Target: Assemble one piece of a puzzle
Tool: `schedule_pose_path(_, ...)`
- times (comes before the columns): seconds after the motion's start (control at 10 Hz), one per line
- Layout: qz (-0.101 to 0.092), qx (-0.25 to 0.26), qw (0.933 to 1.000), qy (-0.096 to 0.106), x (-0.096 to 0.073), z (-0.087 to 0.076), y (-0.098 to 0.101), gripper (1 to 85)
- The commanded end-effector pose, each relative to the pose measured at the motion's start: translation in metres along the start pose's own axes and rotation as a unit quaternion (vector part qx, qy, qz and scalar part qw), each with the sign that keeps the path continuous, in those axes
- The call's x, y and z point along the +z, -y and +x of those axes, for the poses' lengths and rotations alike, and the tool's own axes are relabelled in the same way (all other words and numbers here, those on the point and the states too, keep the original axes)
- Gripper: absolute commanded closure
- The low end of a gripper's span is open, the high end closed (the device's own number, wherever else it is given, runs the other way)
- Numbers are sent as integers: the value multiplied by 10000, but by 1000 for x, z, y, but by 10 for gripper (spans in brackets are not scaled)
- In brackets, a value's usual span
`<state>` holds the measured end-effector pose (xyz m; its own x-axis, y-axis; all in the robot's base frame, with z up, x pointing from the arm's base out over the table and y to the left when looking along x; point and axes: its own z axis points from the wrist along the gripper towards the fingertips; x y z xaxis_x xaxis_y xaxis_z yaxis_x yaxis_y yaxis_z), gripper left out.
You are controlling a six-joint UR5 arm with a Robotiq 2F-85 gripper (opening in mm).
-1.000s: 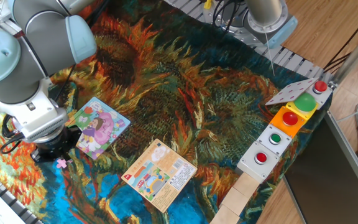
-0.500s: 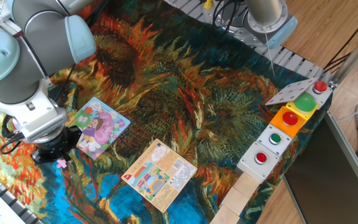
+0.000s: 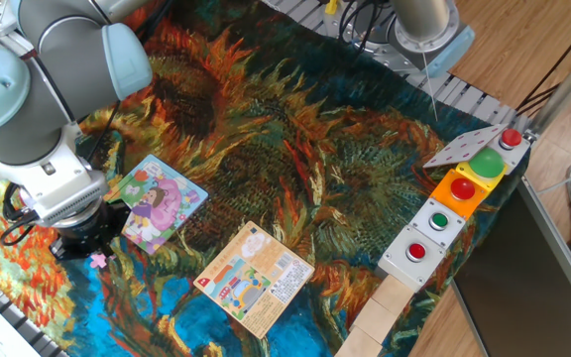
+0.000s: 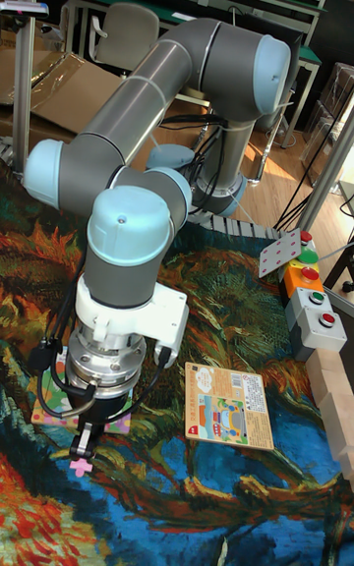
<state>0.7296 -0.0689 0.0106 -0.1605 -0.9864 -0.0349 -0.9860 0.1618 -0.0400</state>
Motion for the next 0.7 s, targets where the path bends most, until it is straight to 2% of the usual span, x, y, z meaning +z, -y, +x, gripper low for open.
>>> schedule_pose_path(0.0,-4,5,10000,72,-3,-1,0,47)
schedule_pose_path(0.4,-23,22,10000,92,-6,-2,-2,43)
schedule_pose_path(0.6,28,-56,10000,69,-4,0,3,43)
